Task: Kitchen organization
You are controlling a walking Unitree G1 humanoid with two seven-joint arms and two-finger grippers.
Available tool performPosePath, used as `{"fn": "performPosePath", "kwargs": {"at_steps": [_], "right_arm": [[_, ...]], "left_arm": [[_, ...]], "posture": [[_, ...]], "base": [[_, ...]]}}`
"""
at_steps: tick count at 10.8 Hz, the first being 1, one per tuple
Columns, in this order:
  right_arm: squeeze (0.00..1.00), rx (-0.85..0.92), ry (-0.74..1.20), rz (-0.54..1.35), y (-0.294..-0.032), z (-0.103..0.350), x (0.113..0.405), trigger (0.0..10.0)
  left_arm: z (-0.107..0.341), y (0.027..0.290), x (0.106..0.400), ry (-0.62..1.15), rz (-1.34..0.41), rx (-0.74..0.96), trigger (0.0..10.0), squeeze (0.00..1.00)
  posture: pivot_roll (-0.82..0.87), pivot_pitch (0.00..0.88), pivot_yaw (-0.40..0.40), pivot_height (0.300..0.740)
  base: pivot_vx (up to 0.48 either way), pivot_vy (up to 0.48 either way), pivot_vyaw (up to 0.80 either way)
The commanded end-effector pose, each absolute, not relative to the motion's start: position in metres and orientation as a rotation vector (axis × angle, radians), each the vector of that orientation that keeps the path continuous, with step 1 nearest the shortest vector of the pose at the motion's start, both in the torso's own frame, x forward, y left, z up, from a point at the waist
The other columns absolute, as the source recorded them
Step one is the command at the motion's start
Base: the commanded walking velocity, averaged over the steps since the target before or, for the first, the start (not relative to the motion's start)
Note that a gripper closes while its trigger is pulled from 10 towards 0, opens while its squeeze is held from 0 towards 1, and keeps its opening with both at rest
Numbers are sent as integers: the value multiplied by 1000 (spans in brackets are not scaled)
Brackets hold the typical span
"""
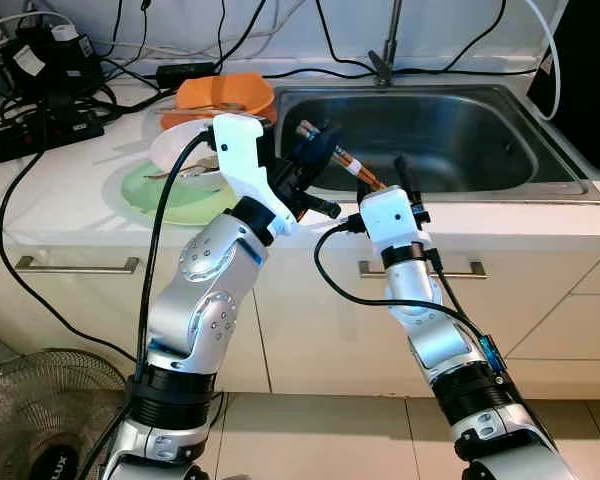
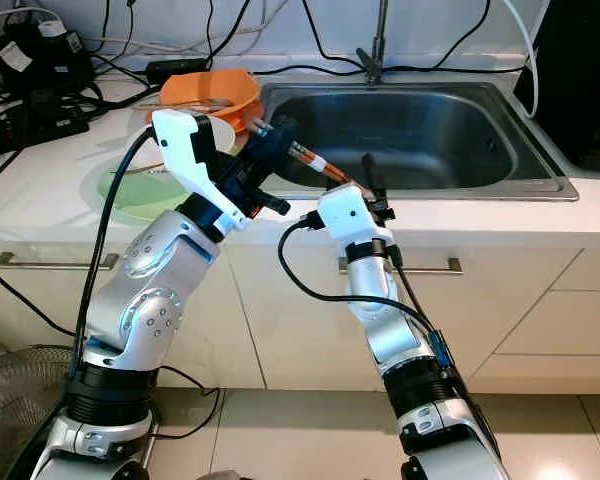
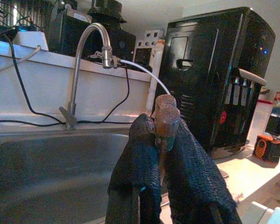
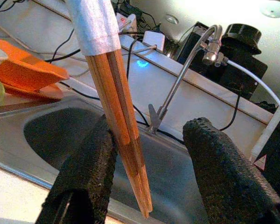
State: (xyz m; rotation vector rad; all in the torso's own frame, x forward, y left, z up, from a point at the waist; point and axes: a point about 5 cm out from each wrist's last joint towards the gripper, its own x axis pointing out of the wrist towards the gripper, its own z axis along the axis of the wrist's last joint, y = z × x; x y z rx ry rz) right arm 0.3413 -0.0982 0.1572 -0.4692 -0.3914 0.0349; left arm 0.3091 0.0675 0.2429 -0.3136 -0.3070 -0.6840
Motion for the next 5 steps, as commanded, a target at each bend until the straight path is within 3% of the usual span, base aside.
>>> {"fn": "performPosePath", "kwargs": {"at_steps": [1,5], "right_arm": [[0,-476,-393,23,-99,161,344,0],[0,-465,-384,29,-99,159,345,0]], "left_arm": [[246,69,310,-314,-674,-301,10000,0],[247,67,310,-309,-673,-316,10000,0]], "posture": [[88,0,62,740],[93,0,58,740]], "base": [[0,0,0],[0,0,0]]}}
